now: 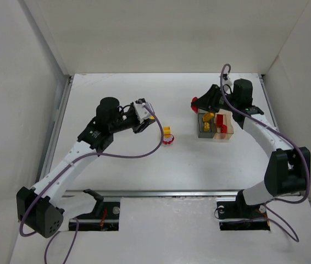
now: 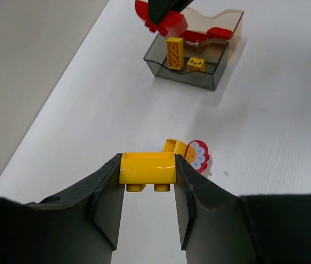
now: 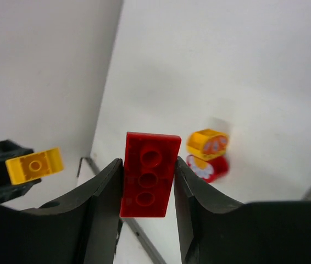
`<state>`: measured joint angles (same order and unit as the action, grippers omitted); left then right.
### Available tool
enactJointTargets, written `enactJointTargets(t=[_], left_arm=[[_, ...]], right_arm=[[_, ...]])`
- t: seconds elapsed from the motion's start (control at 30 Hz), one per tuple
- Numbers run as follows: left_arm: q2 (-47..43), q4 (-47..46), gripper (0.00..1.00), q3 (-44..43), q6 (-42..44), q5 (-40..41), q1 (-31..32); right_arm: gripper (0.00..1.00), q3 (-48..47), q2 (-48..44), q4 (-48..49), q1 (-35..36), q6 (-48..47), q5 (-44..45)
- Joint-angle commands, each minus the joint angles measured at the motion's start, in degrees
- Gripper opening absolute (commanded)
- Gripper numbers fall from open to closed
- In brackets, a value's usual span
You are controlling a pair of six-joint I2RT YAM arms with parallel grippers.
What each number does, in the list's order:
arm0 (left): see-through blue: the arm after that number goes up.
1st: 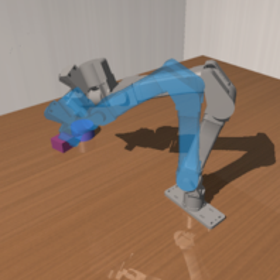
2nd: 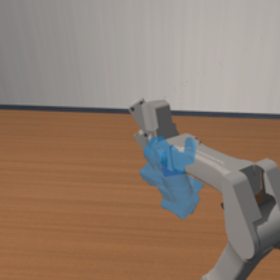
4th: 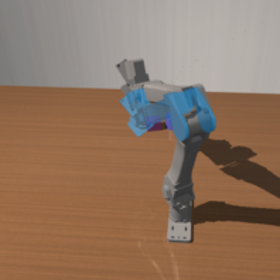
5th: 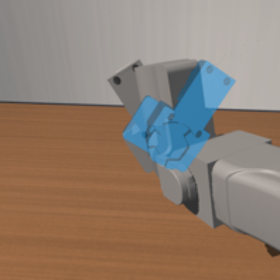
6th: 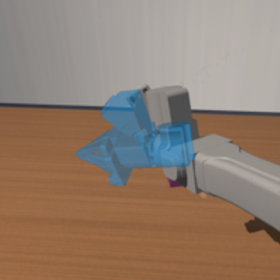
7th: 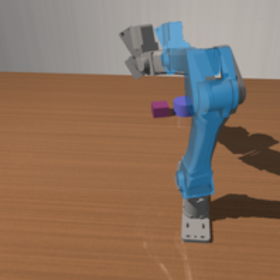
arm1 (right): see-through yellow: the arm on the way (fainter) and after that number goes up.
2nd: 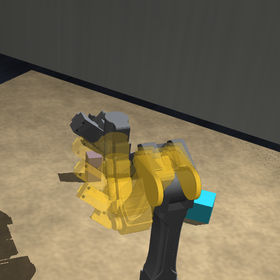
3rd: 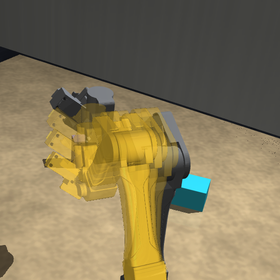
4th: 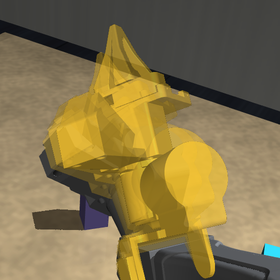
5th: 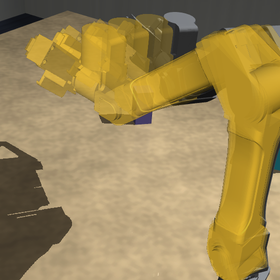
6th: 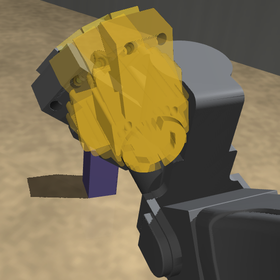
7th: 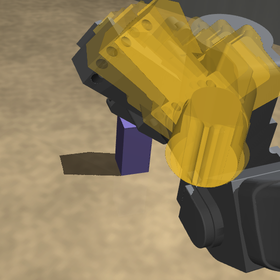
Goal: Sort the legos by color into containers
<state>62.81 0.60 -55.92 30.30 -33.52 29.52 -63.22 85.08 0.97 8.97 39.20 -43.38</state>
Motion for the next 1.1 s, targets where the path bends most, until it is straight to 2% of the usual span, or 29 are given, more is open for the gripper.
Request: enactJointTargets(t=[0.0, 0.03, 0.07, 0.1, 0.13, 0.23, 0.27, 0.3, 0.6, 0.67, 0.73, 0.77, 0.87, 1.0, 1.07], left_arm=[[0.65, 0.54, 0.0, -1.3, -1.65, 1.35, -0.07], [0.65, 0.54, 0.0, -1.3, -1.65, 1.35, -0.07], [0.65, 0.54, 0.0, -1.3, -1.65, 1.35, -0.07], [0.65, 0.54, 0.0, -1.3, -1.65, 0.83, -0.07], [0.65, 0.54, 0.0, -1.3, -2.26, 0.82, -0.07], [0.65, -0.07, 0.0, -1.3, -2.27, 0.82, -0.07], [0.65, -0.6, 0.0, -1.3, -2.96, 0.82, -0.07], [0.65, -1.21, 0.0, -0.77, -2.97, 0.82, -0.07], [0.65, -1.22, 0.0, -0.77, -4.03, 1.44, -0.07], [0.65, -1.22, 0.0, -0.77, -4.03, 1.44, -0.07], [0.65, -1.22, 0.0, -0.77, -4.03, 1.44, -0.07], [0.65, -1.22, 0.0, -0.77, -4.03, 1.44, -0.07], [0.65, -1.22, 0.0, -1.3, -4.55, 1.44, -0.07], [1.18, -1.22, 0.0, -1.3, -4.55, 1.44, -0.07], [1.18, -1.74, 0.0, -1.3, -4.55, 0.83, -0.07]], right_arm=[[0.0, -1.28, -2.72, -6.74, -0.97, -5.25, 6.51], [0.0, -5.03, -2.72, -11.65, -0.97, -8.75, 10.81], [0.0, -7.59, -0.72, -23.53, -0.97, -16.71, 17.12], [0.0, -10.05, 0.6, -28.69, -0.97, -19.66, 24.23], [0.0, -12.17, 1.92, -32.84, -0.97, -21.95, 37.09], [0.0, -17.1, 5.53, -41.3, -0.97, -26.54, 52.89], [0.01, -17.63, 5.54, -42.1, -0.97, -26.54, 55.22], [0.05, -17.64, 6.06, -42.63, -0.97, -27.33, 58.11], [0.25, -17.11, 12.91, -41.93, -0.97, -30.85, 60.69], [0.43, -16.58, 13.44, -40.7, -0.97, -31.47, 60.69], [0.55, -16.06, 13.45, -40.7, -0.97, -31.47, 60.69], [0.64, -16.06, 13.45, -40.18, -0.97, -31.47, 60.17], [0.78, -16.06, 13.45, -40.17, -0.97, -31.99, 58.93], [0.81, -16.67, 10.21, -40.17, -0.97, -32.7, 55.34], [0.81, -18.16, 6.53, -40.7, -0.97, -32.7, 50.78]])
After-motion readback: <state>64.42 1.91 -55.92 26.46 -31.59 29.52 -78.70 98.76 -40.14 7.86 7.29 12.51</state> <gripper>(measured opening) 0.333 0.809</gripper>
